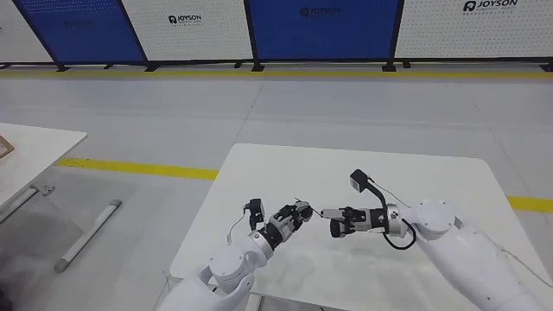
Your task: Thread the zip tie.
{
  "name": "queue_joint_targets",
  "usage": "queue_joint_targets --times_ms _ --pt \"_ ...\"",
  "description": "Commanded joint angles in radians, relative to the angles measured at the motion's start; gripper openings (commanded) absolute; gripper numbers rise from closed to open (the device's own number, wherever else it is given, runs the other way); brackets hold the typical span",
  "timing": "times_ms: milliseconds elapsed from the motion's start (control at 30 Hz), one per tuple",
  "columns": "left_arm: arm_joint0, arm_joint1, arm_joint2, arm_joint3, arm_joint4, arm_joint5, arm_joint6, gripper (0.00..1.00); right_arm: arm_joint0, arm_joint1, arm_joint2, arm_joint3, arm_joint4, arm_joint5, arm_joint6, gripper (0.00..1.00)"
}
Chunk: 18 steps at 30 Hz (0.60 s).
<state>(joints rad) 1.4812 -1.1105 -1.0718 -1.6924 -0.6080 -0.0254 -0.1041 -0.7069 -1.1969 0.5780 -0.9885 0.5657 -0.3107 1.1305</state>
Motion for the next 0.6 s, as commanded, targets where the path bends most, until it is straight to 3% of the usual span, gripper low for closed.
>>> queue_joint_targets --times_ms 0,167,267,567 --pt "0.002 -0.001 -0.002 -0.001 0.002 0.000 0.000 0.00 -0.002 -0.002 0.005 -0.002 -0.005 0.007 0.004 0.33" --pt "0.004 -0.004 -0.003 -0.002 0.010 0.001 -0.002 0.00 -0.006 -0.008 0.017 0.004 -0.007 0.017 0.020 0.26" --pt "0.009 -0.005 -0.004 -0.005 0.015 -0.001 -0.004 0.00 -0.006 -0.013 0.022 0.011 -0.006 0.024 0.030 0.13" --pt "0.028 -0.007 -0.005 -0.019 0.043 -0.006 -0.017 0.00 -0.003 -0.029 0.035 0.033 -0.010 0.035 0.053 0.17"
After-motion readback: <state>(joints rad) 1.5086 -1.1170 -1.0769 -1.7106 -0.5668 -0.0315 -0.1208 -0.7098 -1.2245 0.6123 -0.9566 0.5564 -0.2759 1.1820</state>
